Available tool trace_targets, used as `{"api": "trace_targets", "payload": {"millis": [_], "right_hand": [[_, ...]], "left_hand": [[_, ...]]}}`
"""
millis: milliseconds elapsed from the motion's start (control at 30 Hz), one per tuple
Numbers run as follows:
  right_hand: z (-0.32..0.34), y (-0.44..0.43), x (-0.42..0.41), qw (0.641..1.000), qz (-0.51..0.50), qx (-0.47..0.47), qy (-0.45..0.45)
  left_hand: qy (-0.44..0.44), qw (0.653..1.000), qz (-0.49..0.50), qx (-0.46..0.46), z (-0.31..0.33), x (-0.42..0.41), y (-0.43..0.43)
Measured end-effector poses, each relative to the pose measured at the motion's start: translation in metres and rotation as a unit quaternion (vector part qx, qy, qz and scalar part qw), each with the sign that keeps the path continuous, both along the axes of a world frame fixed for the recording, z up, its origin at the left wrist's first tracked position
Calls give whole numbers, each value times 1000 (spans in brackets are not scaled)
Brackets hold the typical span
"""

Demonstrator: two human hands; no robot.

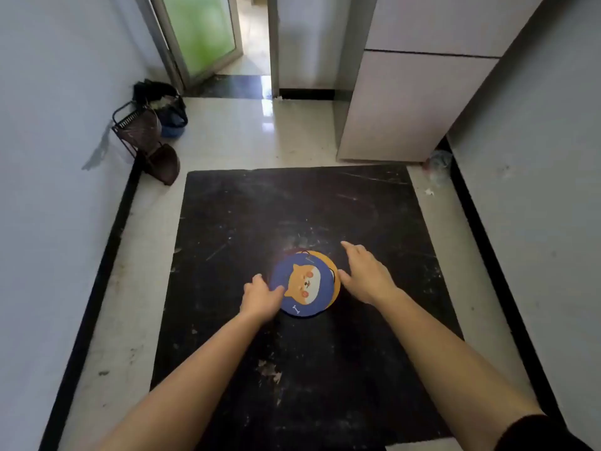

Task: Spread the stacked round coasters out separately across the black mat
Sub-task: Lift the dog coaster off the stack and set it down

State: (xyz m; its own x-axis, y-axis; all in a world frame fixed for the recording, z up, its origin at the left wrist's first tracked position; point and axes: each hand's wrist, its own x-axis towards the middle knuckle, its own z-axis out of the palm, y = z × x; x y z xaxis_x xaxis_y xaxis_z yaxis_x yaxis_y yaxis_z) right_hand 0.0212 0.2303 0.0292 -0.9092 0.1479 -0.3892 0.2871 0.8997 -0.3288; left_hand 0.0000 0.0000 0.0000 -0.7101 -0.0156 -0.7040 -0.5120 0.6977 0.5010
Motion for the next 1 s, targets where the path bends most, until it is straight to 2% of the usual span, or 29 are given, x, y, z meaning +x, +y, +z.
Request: {"api": "trace_targets", "payload": {"millis": [167,333,567,667,800,1000], "right_hand": [[-44,2,-30,993,13,-86,-80],[-71,-3,-49,985,-6,-145,-96],[-81,6,-54,972,-71,-207,-80],[-70,6,-45,972,-77,-206,-77],[-46,8,-23,968,-119,-214,-47],[-16,3,39,957,-172,-233,-7]], "left_hand": [[-120,977,173,22,-36,11,14],[-130,954,266,38,-54,11,34],[-77,957,279,10,-58,17,43],[-57,963,264,6,-47,19,41],[3,968,248,32,-20,23,33],[78,981,161,82,18,43,9]]}}
